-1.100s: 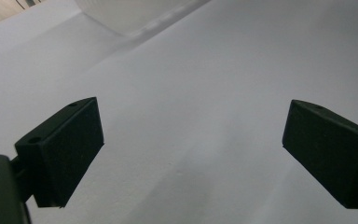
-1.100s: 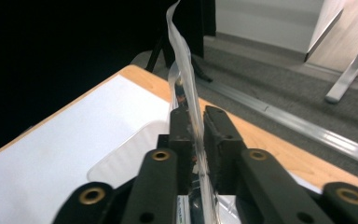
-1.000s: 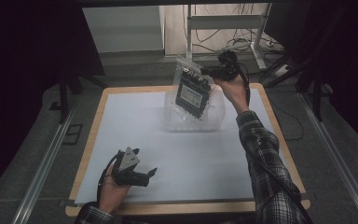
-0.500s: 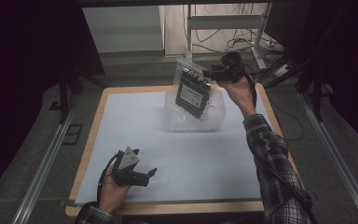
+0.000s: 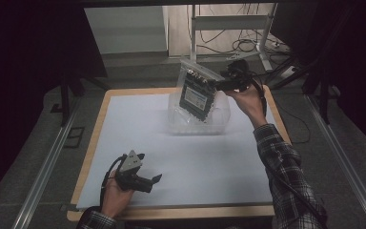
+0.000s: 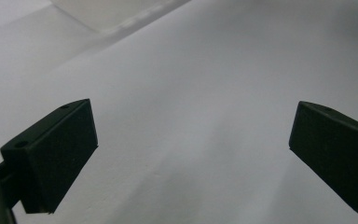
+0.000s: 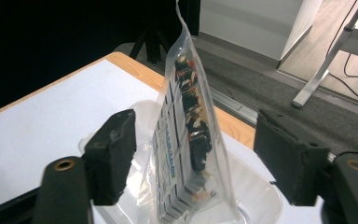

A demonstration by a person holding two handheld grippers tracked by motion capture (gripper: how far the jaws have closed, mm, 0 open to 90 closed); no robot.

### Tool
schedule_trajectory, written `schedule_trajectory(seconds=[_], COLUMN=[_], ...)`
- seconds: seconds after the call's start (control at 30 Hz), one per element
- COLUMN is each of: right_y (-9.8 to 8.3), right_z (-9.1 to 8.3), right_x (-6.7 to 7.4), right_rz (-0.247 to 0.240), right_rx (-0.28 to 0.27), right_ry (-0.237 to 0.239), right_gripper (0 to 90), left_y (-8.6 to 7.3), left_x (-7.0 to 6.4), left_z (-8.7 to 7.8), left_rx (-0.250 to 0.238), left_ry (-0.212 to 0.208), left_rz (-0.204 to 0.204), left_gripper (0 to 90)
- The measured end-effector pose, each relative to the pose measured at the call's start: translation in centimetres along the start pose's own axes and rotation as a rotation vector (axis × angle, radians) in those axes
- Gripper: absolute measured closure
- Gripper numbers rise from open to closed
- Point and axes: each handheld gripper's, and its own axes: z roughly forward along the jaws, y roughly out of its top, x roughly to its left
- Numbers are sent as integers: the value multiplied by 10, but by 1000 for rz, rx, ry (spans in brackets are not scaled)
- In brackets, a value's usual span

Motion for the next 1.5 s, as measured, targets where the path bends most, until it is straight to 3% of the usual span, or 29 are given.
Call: schedule_trajectory(seconds=[0.17, 0.23, 0.5, 0.7, 1.5], right_y=[-4, -7, -11, -18, -66], right_z=[-2, -4, -13, -24, -36], right_x=[1, 3, 7, 12, 30], right_rz=[4, -3, -12, -21, -51], right_rx=[4, 9, 6, 1, -28], right_ry=[7, 3, 13, 20, 41], right_gripper=[244, 214, 158, 130, 88], left_y=[0, 1, 1, 3, 3], left_x=[2, 0, -1, -6, -9], left_z=[-2, -4, -4, -5, -2], left_rx=[-23, -53, -57, -82, -51], left_ry=[-5, -4, 11, 19, 41], left_rz=[-20, -2, 24, 69, 87], left_gripper=[5, 10, 9, 1, 0])
